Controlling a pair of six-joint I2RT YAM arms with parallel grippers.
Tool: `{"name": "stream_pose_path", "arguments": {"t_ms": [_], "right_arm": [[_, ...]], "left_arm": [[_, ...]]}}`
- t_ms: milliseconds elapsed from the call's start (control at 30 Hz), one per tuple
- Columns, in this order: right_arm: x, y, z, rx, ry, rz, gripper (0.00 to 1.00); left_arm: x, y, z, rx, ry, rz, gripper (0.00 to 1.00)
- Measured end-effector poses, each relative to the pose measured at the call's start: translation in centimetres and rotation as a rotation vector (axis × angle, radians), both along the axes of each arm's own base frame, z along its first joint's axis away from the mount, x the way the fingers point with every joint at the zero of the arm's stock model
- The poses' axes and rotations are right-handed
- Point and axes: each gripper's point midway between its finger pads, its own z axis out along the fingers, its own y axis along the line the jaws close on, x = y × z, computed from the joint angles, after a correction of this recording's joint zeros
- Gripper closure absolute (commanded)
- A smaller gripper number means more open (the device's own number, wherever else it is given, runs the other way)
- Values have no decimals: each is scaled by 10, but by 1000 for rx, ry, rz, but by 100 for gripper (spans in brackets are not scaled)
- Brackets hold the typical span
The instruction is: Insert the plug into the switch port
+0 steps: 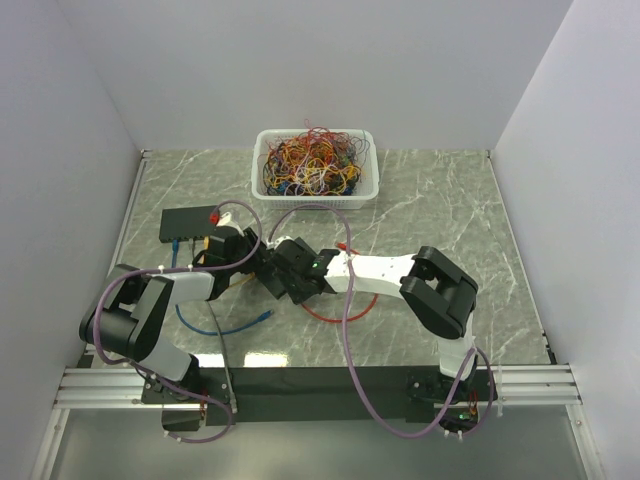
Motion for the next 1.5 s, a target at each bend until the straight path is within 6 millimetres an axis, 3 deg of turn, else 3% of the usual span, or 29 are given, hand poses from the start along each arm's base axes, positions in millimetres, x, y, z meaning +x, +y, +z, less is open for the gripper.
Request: {"name": "stream_pose_path", "arguments": {"t_ms": [1500], "right_arm": [[1, -4, -9, 39, -53, 6, 100]], "left_arm": [[-10, 0, 2, 31, -98, -21, 55]]}}
